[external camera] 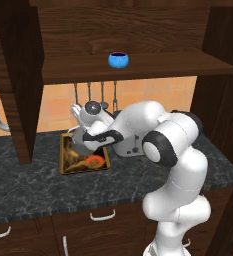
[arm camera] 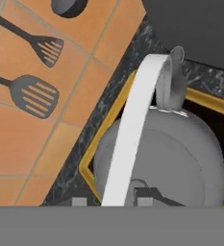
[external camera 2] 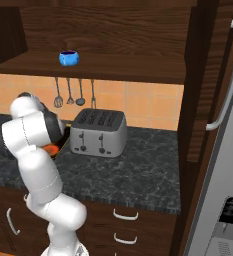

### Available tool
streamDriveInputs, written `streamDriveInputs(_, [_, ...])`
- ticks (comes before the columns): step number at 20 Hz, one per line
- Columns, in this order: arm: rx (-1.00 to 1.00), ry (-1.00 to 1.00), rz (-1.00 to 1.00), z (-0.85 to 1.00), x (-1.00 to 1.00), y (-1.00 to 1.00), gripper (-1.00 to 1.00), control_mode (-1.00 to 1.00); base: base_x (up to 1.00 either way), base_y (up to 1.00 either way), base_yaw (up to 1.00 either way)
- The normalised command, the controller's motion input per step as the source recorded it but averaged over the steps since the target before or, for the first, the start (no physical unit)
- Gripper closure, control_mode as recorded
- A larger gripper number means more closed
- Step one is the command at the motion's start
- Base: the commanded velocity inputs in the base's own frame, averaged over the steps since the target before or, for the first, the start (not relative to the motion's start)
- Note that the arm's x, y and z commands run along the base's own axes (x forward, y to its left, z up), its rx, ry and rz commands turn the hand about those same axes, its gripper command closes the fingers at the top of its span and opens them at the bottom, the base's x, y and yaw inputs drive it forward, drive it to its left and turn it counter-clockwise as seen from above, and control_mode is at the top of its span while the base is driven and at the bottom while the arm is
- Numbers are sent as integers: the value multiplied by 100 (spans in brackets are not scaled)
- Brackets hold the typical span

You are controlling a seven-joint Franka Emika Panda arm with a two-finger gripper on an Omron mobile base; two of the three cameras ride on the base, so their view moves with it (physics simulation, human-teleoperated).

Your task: Pick the kettle from the counter and place it on the tray. Then pick the mug from the cabinet and place it on the tray. Then close the cabinet doors.

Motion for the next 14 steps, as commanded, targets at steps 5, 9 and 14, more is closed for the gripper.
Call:
streamDriveInputs(5, [1, -8, 0, -4, 0, -4, -100, -100, 0, 0, 0])
streamDriveInputs(9, [8, -22, 0, 2, 0, 0, -100, -100, 0, 0, 0])
streamDriveInputs(14, [12, -26, 0, 8, -8, 0, -100, -100, 0, 0, 0])
